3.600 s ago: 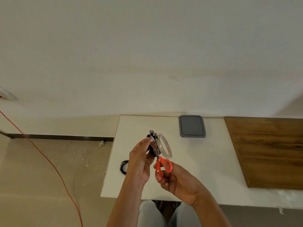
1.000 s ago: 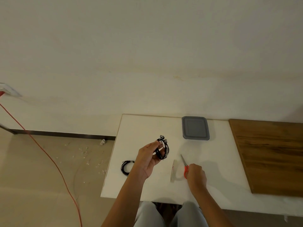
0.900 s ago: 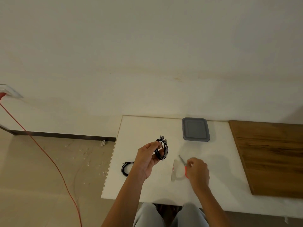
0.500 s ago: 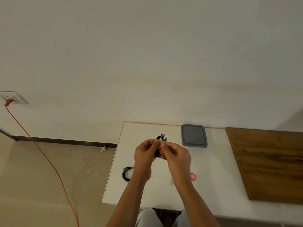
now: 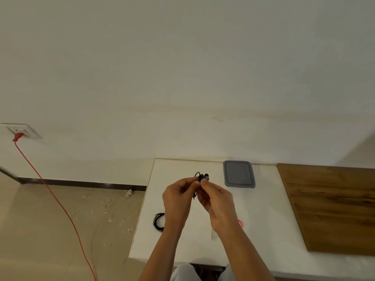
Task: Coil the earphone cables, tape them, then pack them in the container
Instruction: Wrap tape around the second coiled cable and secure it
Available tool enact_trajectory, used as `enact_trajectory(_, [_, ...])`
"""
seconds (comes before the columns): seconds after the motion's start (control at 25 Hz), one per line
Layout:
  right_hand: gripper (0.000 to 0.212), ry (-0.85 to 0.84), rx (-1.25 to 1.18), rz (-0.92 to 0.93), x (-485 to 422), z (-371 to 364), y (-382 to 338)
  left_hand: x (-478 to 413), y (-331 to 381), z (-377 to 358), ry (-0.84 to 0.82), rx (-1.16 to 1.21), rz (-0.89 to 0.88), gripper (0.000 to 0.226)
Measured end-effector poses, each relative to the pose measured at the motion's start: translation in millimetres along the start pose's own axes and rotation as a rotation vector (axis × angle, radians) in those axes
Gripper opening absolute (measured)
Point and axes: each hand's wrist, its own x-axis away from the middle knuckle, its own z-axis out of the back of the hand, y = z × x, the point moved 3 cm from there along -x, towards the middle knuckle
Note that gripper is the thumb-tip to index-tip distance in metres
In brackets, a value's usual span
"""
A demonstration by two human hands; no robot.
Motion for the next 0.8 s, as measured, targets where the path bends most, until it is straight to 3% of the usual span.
enact_trajectory(0.16, [0.004,-0.041,-0.088,-0.139,-3,4,2,2,6,0,-0.028,-0.108,-0.063,0.015])
enact_trajectory(0.36, [0.013,-0.002,-0.120,-0.279,-10,9,6,3,11,0,-0.136,-0.205,-0.091,0.020])
enact_trajectory(0.6, [0.014,0.068,-0.025,-0.288,-17,14,12,2,8,-5,-0.179,-0.396,-0.112,0.025])
enact_trajectory(0.8, [0.018,0.058,-0.094,-0.293,-19,16,16,3,1,-9,-0.206,-0.382,-0.076,0.024])
